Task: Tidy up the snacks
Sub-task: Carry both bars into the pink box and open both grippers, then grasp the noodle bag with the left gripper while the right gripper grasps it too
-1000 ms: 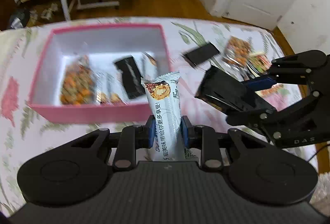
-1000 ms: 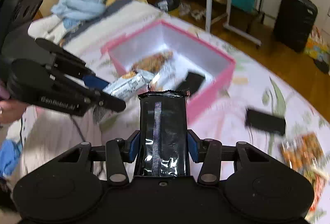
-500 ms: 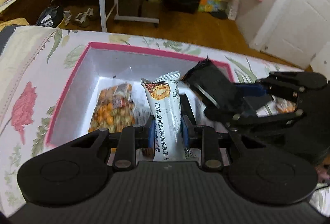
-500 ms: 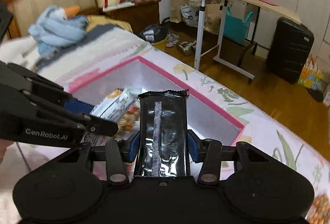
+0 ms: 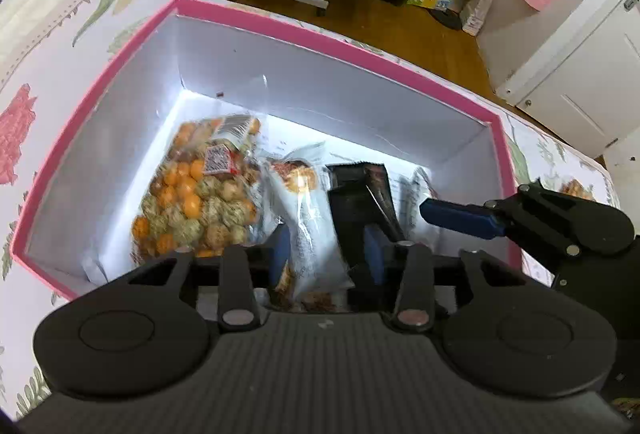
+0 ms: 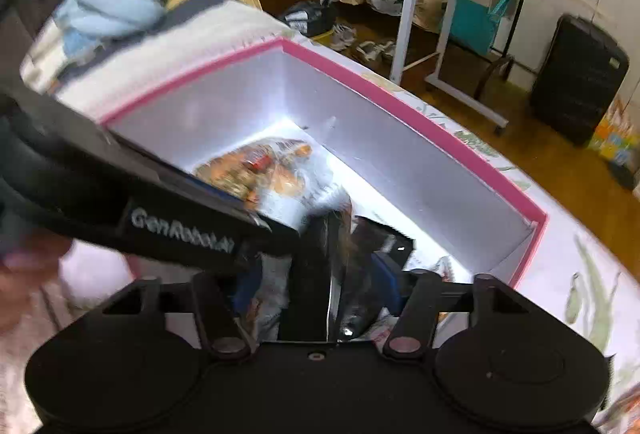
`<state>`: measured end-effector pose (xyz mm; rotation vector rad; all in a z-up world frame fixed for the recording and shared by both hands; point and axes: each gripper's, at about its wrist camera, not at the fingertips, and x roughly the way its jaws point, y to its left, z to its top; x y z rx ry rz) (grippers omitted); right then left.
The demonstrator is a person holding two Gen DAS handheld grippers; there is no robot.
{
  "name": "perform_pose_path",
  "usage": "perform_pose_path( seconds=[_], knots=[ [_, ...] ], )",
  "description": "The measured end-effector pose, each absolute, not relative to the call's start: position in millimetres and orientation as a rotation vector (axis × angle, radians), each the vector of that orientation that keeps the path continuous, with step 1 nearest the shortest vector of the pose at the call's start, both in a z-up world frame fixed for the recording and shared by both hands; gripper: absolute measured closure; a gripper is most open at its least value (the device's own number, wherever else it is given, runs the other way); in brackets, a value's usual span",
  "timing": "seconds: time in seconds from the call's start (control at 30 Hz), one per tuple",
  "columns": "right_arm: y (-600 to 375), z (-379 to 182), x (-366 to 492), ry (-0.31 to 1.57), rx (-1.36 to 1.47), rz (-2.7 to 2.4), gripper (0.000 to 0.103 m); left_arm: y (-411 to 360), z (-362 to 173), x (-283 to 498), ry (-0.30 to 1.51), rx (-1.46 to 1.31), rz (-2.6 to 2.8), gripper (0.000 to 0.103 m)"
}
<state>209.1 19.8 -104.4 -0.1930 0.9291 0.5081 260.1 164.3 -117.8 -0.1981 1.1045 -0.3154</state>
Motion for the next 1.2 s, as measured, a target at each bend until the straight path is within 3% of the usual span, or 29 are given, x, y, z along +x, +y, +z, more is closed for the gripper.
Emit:
perform_pose_path(
  seconds=[0.3,0.53,0.7,1.0,1.2],
  knots=[
    [-66,-52,149,0.815,0.051,0.507,0.030,157,-60,214,0.992,-0.081,-0.370,0.057],
    [-140,-40,99,0.894,0.105,0.404,0.030,125,-22,169,0.939,0.026,-0.492,0.051],
    [-192,-29,59,0.848,0.124,0.323,0.028,81,-8,147,0.929,0.064,-0.622,0.046],
    [-282,-42,24,0.781,0.049,0.147,0.015,-18,-35,136,0.971,0.043,-0.766,0.040],
    [-350,-83,38,0.835,0.169,0.003,0.014,-91,-85,131,1.015,0.060,-0.802,0.040]
  ],
)
